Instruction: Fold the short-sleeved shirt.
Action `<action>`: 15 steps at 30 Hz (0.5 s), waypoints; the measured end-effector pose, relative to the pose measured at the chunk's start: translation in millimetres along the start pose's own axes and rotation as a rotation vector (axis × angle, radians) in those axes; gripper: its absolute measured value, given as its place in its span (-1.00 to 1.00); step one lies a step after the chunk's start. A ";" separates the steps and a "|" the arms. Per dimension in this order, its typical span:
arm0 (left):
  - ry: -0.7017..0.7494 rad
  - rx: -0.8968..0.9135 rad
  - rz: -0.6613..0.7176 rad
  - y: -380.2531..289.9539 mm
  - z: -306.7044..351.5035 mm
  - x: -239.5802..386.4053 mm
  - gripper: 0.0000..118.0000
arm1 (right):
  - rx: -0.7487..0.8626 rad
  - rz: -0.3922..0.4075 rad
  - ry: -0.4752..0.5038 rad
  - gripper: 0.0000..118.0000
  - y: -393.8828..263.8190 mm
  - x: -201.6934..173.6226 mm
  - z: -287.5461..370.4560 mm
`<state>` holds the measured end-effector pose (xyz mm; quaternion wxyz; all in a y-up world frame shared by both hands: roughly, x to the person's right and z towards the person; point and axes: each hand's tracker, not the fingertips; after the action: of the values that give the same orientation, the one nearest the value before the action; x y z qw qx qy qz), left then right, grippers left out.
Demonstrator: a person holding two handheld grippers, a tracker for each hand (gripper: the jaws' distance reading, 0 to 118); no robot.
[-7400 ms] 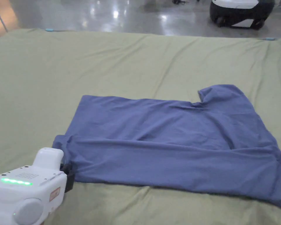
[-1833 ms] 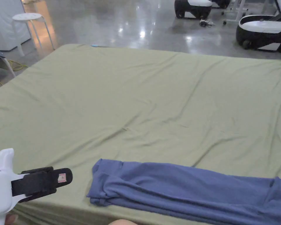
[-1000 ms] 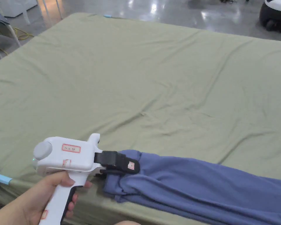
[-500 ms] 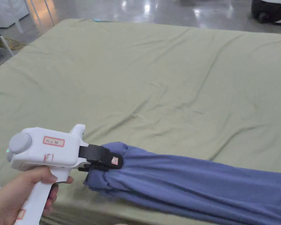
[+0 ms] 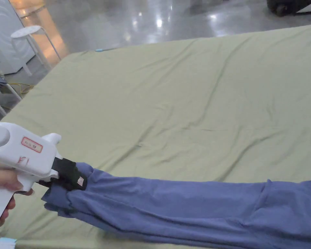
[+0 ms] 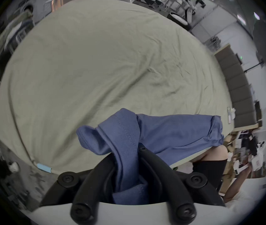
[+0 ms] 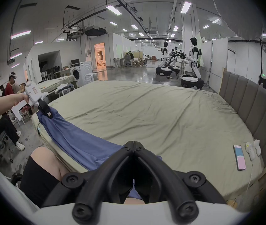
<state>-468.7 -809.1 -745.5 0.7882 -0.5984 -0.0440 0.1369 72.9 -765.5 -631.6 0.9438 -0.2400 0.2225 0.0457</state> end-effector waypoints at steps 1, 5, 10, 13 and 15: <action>0.005 0.008 -0.005 3.2 2.1 18.5 -0.93 | 0.006 0.000 0.004 -1.00 -0.6 0.4 -1.2; -0.023 0.003 -0.082 6.0 -6.6 90.6 -0.93 | 0.025 0.010 0.009 -1.00 -1.9 2.2 -3.4; -0.192 -0.182 -0.078 -9.0 -69.7 173.9 -0.93 | 0.019 0.017 0.012 -1.00 1.9 -2.0 9.5; -0.041 -0.152 -0.121 -3.2 -107.2 191.4 -0.93 | 0.019 0.015 -0.001 -1.00 5.2 -4.8 20.9; -0.027 -0.160 -0.119 1.1 -128.5 201.2 -0.93 | 0.027 -0.003 -0.004 -1.00 8.0 -8.0 21.4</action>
<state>-246.0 -874.5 -801.5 0.7439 -0.6540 -0.1008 0.0938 72.7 -748.2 -614.7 0.9475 -0.2275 0.2209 0.0418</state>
